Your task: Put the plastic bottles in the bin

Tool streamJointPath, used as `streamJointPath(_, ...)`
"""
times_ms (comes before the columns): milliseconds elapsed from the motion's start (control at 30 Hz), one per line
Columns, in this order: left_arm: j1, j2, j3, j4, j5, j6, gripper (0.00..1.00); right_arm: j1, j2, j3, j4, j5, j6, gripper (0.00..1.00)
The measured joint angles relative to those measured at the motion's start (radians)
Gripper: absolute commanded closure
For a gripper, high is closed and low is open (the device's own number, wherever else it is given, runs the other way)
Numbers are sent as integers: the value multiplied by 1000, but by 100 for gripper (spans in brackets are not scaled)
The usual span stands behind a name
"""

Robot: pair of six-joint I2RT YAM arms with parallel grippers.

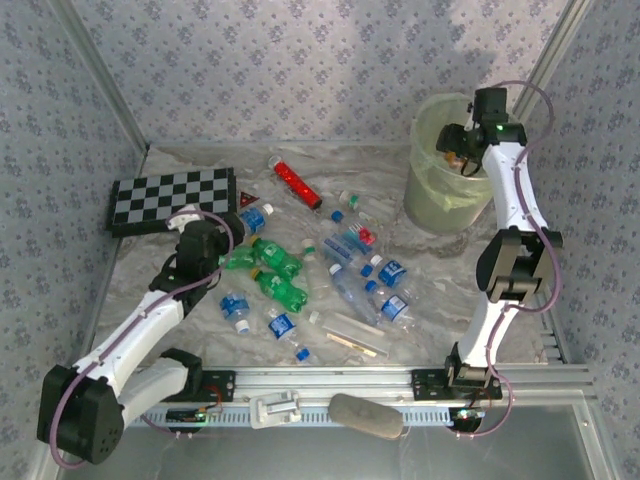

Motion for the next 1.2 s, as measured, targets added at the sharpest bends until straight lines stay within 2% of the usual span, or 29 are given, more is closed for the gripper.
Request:
streamJointPath(233,0,-3,-4,-19,-5,-1,0,0,-25,27,4,5,13,13)
streamJointPath(300,0,-3,-4,-35,-5,-3,0,5,-52,27,5,5,12,11)
streamJointPath(400,0,-3,-2,-72,-3,-4,0,25,-124,16,18,5,14,1)
streamJointPath(467,0,-3,8,-112,5,-4,0,54,-185,-3,34,6,12,1)
streamJointPath(600,0,-14,33,-198,41,-4,0,145,-317,-94,83,21,4,1)
streamJointPath(833,-1,-99,49,-377,129,-5,0,367,-501,-354,205,93,-11,1)
streamJointPath(1033,-47,-200,32,-525,187,-58,0,548,-544,-522,284,200,5,1)
streamJointPath(1200,-105,-301,-68,-606,212,-143,0,664,-544,-615,320,306,20,1)
